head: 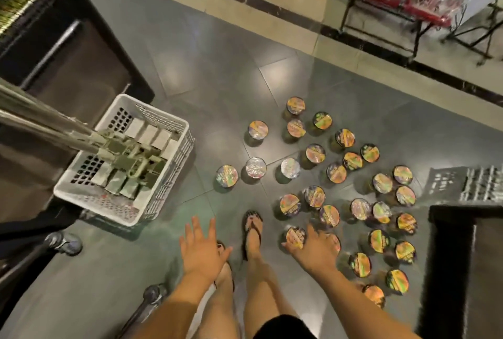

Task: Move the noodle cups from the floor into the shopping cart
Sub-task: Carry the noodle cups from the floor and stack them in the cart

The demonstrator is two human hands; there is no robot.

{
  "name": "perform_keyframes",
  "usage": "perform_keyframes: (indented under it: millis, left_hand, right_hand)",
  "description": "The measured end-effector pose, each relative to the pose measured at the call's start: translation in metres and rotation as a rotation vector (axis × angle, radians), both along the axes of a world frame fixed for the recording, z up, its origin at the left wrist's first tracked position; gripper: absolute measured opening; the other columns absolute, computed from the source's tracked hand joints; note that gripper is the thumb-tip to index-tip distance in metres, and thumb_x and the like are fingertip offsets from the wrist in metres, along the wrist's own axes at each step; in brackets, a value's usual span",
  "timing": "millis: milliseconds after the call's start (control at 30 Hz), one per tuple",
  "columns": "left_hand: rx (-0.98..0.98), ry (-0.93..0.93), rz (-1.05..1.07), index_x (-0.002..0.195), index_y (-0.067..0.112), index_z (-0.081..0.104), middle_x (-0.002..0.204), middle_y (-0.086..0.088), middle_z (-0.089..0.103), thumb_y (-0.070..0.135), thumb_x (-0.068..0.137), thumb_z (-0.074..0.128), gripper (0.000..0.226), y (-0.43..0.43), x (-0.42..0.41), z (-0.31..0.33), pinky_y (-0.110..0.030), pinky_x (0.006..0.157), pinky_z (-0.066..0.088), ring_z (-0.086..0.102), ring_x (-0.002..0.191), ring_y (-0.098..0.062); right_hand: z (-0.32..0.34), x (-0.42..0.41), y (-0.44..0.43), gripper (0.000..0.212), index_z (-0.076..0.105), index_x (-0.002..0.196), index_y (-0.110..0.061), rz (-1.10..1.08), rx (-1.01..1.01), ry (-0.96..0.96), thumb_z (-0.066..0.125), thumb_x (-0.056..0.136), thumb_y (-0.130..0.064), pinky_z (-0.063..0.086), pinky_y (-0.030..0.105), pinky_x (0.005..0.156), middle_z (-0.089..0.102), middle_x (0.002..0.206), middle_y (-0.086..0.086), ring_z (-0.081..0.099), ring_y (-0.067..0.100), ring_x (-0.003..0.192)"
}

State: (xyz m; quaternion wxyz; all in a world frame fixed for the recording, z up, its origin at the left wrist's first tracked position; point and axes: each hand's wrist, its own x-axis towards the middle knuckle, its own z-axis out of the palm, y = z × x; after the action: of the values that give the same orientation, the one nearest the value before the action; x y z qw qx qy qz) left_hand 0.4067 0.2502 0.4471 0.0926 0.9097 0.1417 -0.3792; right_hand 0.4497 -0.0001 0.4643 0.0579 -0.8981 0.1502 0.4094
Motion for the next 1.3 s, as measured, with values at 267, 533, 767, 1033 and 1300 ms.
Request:
perform_keyframes:
  millis: [267,533,767,1033,1300]
  left_hand:
    - [0.002,-0.024,0.051,0.155,0.027,-0.003,0.160,-0.020,-0.010,0.074,0.087,0.035,0.091,0.005,0.098,-0.155,-0.047,0.118,0.008,-0.005,0.148,-0.035]
    - [0.001,-0.161,0.184,0.155,0.032,-0.001,0.159,-0.022,-0.011,0.080,0.074,0.052,0.107,0.007,0.192,-0.407,-0.048,0.117,0.010,0.000,0.146,-0.041]
    - [0.024,-0.325,0.202,0.155,0.030,0.010,0.157,-0.026,-0.005,0.084,0.055,0.063,0.125,-0.010,0.195,-0.546,-0.059,0.104,0.032,0.019,0.138,-0.049]
    - [-0.010,-0.465,0.244,0.150,0.026,0.028,0.142,-0.023,0.024,0.069,0.059,0.073,0.111,-0.009,0.189,-0.562,-0.048,0.092,0.046,0.036,0.118,-0.039]
    - [-0.019,-0.526,0.273,0.148,0.022,0.036,0.137,-0.028,0.027,0.065,0.060,0.073,0.105,0.006,0.210,-0.440,-0.050,0.092,0.042,0.041,0.107,-0.045]
  right_hand:
    - [-0.146,0.107,0.018,0.098,0.007,0.154,-0.026,0.140,-0.009,0.039,0.055,0.081,-0.069,0.028,0.045,0.109,0.027,0.150,0.018,0.027,0.038,0.137]
    - [-0.401,0.213,0.051,0.110,-0.006,0.153,-0.033,0.293,0.023,-0.121,0.056,0.074,-0.077,0.020,0.049,0.113,0.009,0.157,0.022,0.014,0.038,0.144]
    - [-0.553,0.233,0.068,0.118,-0.006,0.150,-0.044,0.281,0.039,-0.310,0.055,0.058,-0.087,0.024,0.058,0.108,0.010,0.155,0.020,0.016,0.038,0.142]
    - [-0.579,0.220,0.067,0.105,0.023,0.151,-0.035,0.135,0.225,-0.576,0.059,0.060,-0.073,0.035,0.047,0.102,0.030,0.141,0.018,0.034,0.037,0.125]
    - [-0.451,0.202,0.054,0.103,0.031,0.148,-0.032,0.001,0.211,-0.515,0.064,0.057,-0.067,0.031,0.047,0.105,0.029,0.141,0.021,0.031,0.039,0.125]
